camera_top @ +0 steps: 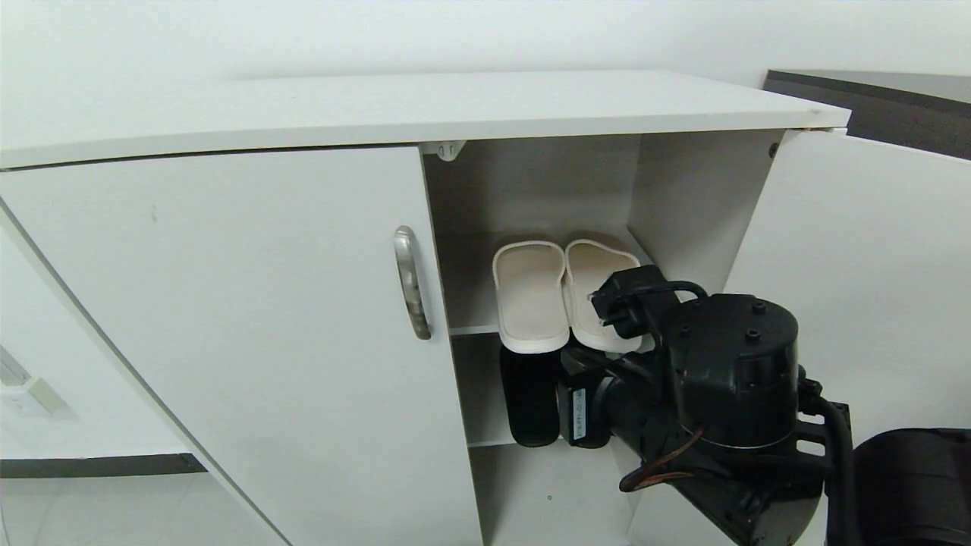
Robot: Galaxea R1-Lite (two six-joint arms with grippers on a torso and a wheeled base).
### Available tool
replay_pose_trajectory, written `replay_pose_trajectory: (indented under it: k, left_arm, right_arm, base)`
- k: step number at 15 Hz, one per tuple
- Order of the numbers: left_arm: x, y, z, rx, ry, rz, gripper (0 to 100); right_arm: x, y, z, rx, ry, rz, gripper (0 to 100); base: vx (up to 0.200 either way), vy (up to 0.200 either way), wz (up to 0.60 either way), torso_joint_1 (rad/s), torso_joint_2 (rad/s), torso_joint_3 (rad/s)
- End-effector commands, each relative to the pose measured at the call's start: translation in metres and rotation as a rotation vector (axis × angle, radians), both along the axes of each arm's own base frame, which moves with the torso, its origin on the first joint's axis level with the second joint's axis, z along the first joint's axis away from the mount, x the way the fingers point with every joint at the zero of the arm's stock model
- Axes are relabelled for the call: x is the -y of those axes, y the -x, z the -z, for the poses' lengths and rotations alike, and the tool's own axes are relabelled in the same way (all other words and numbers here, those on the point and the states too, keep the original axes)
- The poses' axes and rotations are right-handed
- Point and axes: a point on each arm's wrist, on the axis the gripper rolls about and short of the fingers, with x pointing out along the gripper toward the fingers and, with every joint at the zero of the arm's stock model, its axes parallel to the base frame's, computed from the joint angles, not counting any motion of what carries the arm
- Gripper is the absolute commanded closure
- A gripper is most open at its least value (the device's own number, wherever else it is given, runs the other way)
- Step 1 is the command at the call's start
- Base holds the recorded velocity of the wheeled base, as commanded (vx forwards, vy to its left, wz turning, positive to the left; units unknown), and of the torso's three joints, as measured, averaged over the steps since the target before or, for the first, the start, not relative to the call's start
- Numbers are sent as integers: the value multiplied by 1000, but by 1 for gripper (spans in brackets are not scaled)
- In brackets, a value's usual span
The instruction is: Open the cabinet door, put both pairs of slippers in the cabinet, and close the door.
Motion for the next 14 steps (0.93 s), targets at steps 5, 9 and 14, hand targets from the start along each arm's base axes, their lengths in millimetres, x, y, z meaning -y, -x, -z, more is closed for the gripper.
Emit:
replay_pose_trajectory:
  k: [5,9,14]
  left_arm:
    - [0,0,0,-1,-1,0,100]
    - [0,0,0,-2,-1,0,100]
    - [0,0,0,-1,-1,0,100]
  right_arm:
    - [-4,5,4,-8,14,-17,100]
    - [-4,5,6,-11,20,-18,100]
    - [-3,5,11,-19,32,-17,100]
  base:
    - [-80,0,0,3,2,-1]
    - [-200,0,0,6,1,2]
    - [-200,0,0,1,3,2]
